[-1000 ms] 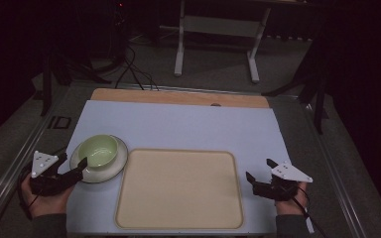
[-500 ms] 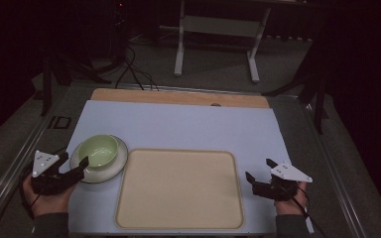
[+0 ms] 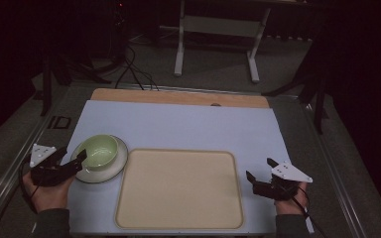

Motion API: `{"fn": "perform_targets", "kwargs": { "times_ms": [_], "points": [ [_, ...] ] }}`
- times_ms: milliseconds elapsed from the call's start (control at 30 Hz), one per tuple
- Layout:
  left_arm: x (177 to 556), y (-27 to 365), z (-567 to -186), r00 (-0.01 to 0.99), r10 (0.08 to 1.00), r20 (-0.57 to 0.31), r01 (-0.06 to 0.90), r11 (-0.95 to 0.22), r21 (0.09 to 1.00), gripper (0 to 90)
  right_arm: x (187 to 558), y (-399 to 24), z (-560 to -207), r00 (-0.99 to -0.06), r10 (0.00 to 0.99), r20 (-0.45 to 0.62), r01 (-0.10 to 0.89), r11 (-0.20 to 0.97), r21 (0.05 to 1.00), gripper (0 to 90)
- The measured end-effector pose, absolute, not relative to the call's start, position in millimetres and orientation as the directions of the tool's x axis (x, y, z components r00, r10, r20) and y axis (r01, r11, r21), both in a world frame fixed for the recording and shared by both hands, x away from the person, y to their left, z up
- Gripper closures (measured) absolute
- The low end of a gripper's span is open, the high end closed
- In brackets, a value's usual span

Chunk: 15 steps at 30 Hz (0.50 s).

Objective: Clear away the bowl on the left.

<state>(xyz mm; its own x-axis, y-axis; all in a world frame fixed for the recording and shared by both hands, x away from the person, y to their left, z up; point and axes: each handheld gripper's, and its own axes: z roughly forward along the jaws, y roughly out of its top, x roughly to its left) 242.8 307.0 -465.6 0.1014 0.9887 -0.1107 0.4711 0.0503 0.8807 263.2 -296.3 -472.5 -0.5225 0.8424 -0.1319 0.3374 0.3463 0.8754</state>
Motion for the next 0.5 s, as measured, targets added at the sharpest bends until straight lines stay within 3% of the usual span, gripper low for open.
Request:
{"fn": "perform_targets", "kwargs": {
  "times_ms": [500],
  "points": [
    [263,315,-473,0.054,0.987,-0.149,0.524,0.099,0.846,33.0,262,-297,-471,-0.511,0.848,-0.137,0.329,0.340,0.881,13.8]
  ]
}}
